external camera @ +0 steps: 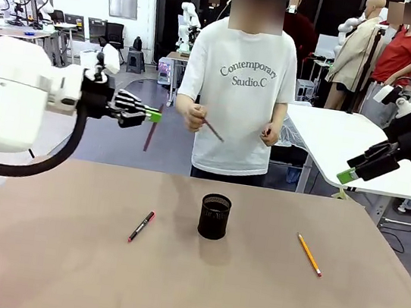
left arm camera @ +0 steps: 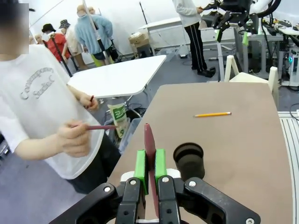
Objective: Place the pens into the pen holder.
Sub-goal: Pick up a writing instrument from the table and place it into the Pen holder.
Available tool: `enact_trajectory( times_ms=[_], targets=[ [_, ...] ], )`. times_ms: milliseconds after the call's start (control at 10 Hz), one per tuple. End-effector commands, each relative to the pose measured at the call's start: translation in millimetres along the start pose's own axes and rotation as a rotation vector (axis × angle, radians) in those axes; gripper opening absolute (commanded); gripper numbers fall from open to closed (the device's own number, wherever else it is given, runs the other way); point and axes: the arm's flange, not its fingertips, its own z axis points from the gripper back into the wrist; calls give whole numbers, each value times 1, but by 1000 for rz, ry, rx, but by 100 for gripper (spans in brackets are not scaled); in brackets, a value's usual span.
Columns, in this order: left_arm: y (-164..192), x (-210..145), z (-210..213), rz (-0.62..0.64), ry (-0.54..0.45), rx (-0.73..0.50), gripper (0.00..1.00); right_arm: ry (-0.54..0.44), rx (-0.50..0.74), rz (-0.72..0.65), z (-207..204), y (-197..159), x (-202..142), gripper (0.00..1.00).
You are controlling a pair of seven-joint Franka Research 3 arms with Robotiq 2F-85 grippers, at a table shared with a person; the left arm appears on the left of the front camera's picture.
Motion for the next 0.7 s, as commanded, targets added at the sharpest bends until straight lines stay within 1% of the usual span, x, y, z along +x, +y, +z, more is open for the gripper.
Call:
enact_trajectory(
  times_ms=[0,200,300,400,500,600],
  targets=[
    [-5,-1,25,11,18,2,0,-14,7,5,0,-1,1,100],
    [1,-6,46,19,40,69,0,-14,7,5,0,-1,1,100],
    [5,-12,54,48,39,103,0,-14,7,5,0,-1,1,100],
    [8,-14,57,48,31,126,0,-14,7,5,0,-1,1,100],
    [5,-9,49,15,37,79,0,-14,7,5,0,-1,1,100],
    [5,-9,49,15,37,79,0,-14,7,5,0,-1,1,100]
  ],
)
